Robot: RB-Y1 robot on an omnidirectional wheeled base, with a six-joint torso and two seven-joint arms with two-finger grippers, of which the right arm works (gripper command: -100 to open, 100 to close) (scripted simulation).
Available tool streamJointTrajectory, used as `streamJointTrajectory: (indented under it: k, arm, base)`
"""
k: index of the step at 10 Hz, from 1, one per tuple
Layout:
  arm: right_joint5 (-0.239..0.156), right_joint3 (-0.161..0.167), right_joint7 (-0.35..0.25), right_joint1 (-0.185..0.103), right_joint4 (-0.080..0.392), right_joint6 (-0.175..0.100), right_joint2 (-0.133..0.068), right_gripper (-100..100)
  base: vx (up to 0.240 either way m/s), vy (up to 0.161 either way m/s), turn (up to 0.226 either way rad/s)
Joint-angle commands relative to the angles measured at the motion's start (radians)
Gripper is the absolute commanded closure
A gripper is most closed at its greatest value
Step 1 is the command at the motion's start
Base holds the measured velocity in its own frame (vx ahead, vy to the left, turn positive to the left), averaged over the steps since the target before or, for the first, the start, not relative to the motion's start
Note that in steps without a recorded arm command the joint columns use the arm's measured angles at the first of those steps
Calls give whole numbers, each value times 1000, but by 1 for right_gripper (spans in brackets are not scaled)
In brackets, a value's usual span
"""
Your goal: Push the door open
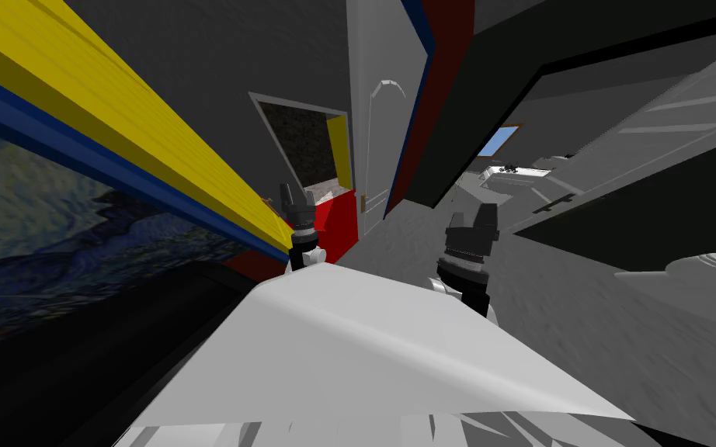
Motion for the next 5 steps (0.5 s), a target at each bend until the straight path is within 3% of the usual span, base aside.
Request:
streamJointTrajectory:
  k: [1, 5]
  arm:
    - [15, 23, -18, -4, 24, 3, -12, -100]
    - [48, 75, -59, -12, 79, 9, -34, -100]
  base:
    - [117, 2, 81]
    - [178, -38, 58]
